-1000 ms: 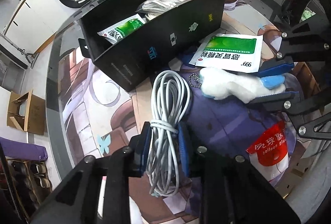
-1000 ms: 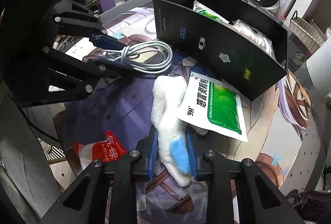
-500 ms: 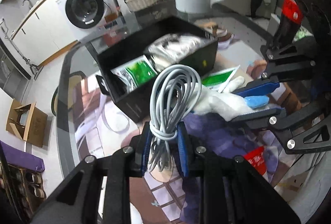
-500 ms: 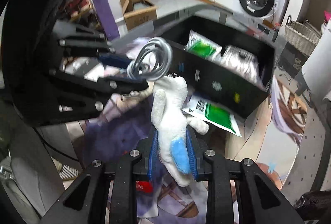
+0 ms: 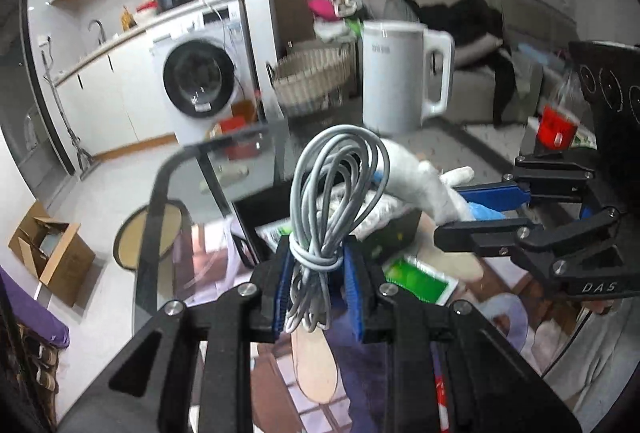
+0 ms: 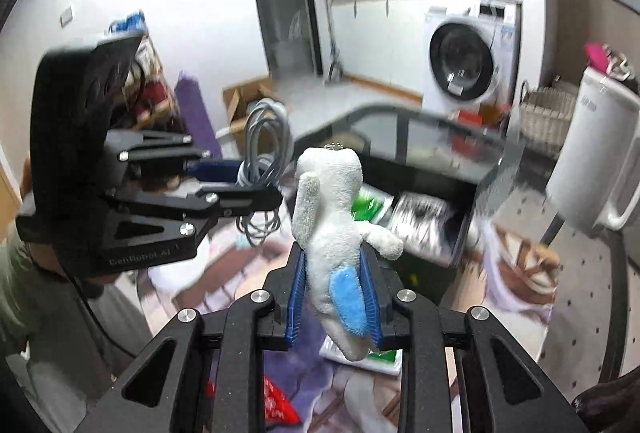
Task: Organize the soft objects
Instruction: 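Lift the cable with the left gripper while the right lifts the plush toy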
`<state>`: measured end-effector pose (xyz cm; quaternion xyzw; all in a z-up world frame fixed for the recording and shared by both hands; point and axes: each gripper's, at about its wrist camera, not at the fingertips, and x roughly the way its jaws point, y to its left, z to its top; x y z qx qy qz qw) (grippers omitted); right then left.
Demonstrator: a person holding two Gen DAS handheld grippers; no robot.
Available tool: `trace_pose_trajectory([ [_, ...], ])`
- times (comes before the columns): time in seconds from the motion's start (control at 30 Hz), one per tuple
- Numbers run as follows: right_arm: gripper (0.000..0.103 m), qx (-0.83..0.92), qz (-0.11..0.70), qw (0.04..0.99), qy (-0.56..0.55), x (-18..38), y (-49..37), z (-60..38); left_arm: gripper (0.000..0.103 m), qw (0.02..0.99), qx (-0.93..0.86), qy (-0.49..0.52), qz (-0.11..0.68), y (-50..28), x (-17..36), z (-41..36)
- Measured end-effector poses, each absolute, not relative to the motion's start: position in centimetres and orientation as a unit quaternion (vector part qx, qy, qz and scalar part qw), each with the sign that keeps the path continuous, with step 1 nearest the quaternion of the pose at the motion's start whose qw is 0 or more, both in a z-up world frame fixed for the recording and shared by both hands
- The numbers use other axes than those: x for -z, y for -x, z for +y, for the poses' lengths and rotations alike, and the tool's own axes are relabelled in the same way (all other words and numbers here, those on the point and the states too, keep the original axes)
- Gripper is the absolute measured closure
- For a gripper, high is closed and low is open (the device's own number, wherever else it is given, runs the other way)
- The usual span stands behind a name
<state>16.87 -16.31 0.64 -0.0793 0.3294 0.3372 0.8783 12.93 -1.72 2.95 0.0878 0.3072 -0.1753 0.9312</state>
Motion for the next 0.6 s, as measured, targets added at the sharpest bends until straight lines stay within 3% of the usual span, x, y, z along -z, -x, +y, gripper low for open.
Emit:
trace_pose_trajectory([
  [0.33,0.077,-0.335,0.171,0.926,0.037,-4.7,-13.8,-18.0,0.081,0.958,0.158,-0.066,0.228,-11.3,-5.2,0.0],
  [0.6,0.077,-0.319,0.122,0.939,0.031,-5.5,-12.1,-18.2,0.081,0.971,0.146,-0.057,0.18,-10.0,-6.2,0.7],
])
